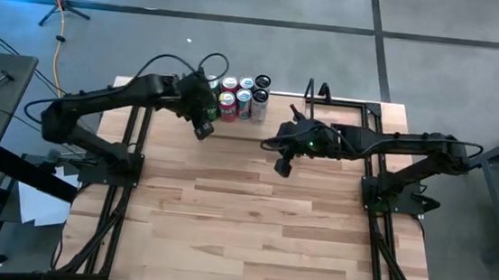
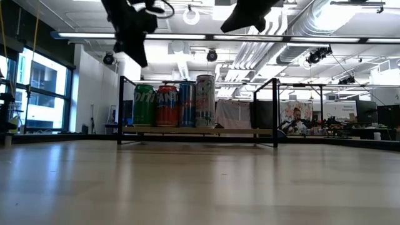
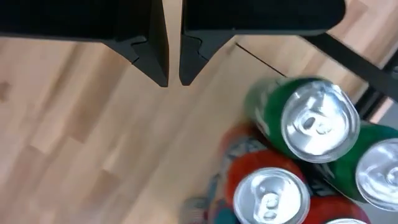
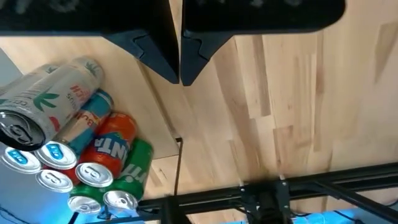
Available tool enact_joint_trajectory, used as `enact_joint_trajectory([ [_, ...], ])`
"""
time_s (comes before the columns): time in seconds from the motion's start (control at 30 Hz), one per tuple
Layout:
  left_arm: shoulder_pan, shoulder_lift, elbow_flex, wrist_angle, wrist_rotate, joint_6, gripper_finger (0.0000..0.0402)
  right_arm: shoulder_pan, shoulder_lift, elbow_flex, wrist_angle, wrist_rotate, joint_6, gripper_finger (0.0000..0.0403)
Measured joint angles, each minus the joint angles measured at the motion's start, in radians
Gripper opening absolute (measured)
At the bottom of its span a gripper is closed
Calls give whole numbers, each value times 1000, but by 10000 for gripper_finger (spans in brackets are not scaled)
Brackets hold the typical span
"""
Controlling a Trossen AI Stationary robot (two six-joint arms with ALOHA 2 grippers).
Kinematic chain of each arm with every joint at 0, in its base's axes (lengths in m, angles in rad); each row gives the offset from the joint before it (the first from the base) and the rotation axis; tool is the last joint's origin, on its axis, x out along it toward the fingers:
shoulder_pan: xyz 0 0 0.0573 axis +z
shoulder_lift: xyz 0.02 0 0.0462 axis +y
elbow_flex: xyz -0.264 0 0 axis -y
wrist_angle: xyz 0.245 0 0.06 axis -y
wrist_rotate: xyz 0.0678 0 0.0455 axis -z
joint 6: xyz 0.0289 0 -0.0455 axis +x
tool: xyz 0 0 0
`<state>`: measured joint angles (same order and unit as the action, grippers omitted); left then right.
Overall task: Place canned beverage on shelf
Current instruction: Adjust the green soda cans on the shelf
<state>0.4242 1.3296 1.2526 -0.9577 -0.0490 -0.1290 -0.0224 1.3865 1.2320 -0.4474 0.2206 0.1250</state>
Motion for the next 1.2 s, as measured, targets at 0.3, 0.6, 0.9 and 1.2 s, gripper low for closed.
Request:
enact_joint_trajectory([
  [0.3, 23, 126, 68, -25, -145, 174, 0, 65, 3, 0, 2, 68, 24, 0],
  [0.6, 25, 156, 76, -83, -189, 520, 0, 69, 3, -1, 3, 68, 32, 0],
  [0.9, 68, 215, 76, -95, -185, 517, 0, 69, 3, -1, 3, 68, 32, 0],
  [1.2, 100, 233, 76, -70, -197, 524, 0, 69, 4, -1, 3, 68, 32, 0],
])
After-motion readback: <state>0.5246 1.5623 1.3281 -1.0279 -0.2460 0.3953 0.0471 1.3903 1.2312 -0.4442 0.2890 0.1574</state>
